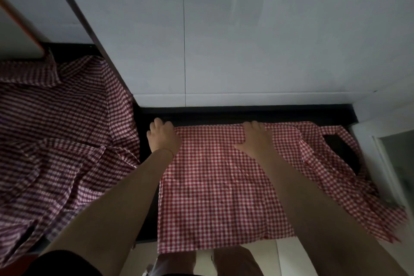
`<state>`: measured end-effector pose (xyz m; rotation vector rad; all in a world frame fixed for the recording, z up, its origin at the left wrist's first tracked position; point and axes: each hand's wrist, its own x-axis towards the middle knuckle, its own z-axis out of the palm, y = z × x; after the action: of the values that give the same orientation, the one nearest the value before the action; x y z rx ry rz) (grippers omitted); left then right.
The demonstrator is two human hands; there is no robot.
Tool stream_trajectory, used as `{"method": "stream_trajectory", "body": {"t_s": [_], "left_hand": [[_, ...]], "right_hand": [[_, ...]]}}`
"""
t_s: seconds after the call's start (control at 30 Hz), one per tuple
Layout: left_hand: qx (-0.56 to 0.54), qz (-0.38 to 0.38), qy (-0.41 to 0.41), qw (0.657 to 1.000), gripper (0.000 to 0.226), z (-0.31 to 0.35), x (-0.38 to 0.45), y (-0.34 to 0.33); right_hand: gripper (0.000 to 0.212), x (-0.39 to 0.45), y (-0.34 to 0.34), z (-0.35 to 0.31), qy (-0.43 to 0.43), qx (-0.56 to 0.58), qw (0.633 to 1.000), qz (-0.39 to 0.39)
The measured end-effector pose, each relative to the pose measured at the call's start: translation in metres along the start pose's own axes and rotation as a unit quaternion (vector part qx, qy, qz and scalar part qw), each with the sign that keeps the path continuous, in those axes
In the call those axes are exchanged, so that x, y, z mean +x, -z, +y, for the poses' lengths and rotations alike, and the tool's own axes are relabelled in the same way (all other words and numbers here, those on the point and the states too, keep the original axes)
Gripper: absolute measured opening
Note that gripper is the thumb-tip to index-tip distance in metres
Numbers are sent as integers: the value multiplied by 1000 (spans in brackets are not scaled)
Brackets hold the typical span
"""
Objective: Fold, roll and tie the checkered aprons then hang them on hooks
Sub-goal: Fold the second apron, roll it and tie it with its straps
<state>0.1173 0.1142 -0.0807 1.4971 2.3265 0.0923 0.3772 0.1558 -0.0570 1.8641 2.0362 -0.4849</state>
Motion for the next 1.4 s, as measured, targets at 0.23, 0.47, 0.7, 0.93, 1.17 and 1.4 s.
{"method": "stream_trajectory", "body": {"t_s": [0.23,0.47,0.7,0.93,1.17,1.4], "left_hand": [[30,1,-57,998,24,32,-5,-1],[65,15,-19,998,21,40,-12,-5],[83,22,51,995,22,40,-16,-7],[99,20,49,994,23,35,-6,-8],[96,128,-18,987,22,50,-17,-14],[112,-138,-224,958,84,149,-62,-45]], "right_hand": [[32,21,14,39,19,-15,999,32],[17,27,6,72,23,-14,996,79],[12,39,1,76,60,-19,991,117],[16,46,-6,73,43,-37,990,126],[14,42,-12,74,47,-29,986,160],[15,39,-1,90,66,-73,985,140]]}}
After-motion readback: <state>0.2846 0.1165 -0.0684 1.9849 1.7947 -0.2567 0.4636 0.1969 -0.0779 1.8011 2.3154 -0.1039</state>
